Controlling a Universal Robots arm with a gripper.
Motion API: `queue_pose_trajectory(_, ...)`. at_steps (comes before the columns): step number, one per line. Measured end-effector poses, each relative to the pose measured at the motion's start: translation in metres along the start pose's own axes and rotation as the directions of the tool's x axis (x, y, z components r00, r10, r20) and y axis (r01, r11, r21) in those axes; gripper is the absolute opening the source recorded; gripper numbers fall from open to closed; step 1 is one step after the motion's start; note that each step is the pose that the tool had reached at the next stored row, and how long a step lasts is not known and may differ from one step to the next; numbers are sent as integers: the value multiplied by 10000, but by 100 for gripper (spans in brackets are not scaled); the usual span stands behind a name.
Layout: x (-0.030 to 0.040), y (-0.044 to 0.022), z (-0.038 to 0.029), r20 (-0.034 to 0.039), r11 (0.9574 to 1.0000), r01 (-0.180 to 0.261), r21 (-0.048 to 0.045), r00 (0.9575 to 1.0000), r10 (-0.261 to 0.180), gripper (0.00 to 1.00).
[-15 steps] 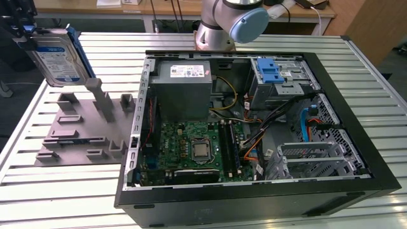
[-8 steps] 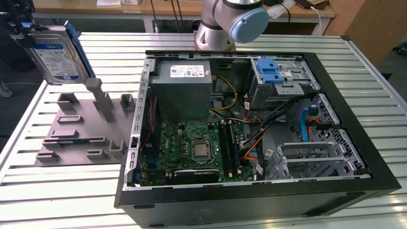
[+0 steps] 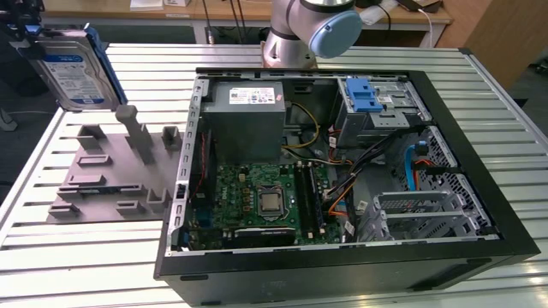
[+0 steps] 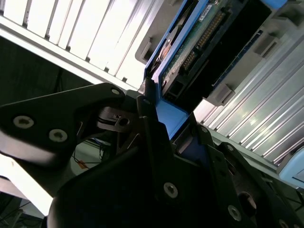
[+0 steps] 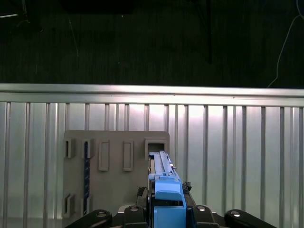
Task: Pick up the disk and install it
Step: 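Pick up the disk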
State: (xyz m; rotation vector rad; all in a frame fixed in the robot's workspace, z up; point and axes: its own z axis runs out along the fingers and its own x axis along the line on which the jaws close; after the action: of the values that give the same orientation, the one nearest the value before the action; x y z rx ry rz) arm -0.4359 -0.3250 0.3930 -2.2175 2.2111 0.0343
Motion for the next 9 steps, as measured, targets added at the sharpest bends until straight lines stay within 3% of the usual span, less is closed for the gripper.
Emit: queue_pose_trajectory(9, -1, 1, -78, -1, 10000, 0, 2, 10000, 0, 36)
